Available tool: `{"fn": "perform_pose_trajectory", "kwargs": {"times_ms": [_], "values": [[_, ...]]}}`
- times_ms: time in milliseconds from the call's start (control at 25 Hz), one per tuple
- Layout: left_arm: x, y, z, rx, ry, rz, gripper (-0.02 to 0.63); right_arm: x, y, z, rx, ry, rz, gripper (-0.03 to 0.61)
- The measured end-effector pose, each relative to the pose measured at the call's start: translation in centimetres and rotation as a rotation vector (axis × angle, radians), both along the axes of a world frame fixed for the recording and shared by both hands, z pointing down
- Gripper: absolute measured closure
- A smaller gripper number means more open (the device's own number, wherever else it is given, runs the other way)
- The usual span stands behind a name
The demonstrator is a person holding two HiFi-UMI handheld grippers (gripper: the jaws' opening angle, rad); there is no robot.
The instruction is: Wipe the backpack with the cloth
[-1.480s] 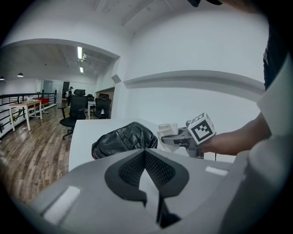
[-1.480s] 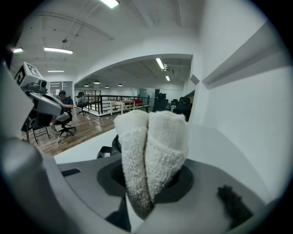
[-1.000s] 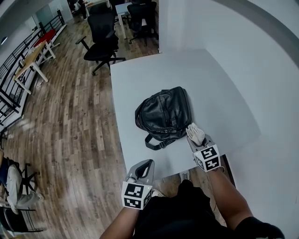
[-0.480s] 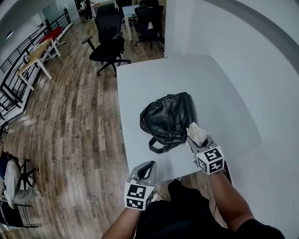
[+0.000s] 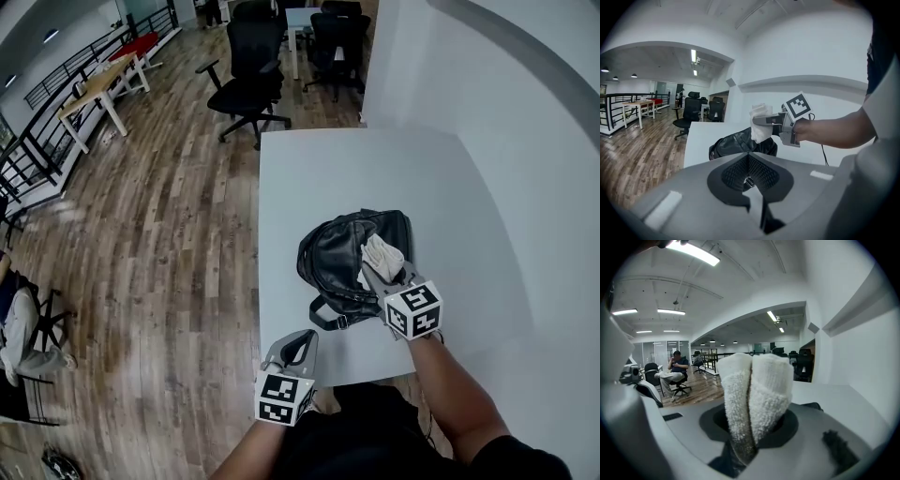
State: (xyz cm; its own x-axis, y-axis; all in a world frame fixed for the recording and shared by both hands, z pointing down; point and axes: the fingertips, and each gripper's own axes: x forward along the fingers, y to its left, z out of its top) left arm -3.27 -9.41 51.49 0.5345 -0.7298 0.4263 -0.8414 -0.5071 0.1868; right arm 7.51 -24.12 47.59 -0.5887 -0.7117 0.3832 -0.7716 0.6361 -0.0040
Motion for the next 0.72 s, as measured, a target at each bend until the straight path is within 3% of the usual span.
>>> {"fn": "perform_pose_trajectory", "kwargs": {"times_ms": [320, 720], "values": [[-0.5, -3.4, 1.3, -0.044, 0.014, -0.086, 0.607, -3.1, -7.9, 2.6, -0.032, -0.023, -0.041, 0.479], [-0.3, -5.0, 3.0, -0.086, 0.003, -0.095, 0.607, -7.7, -12.6, 5.6, -0.065, -0.007, -0.110, 0.479]]}}
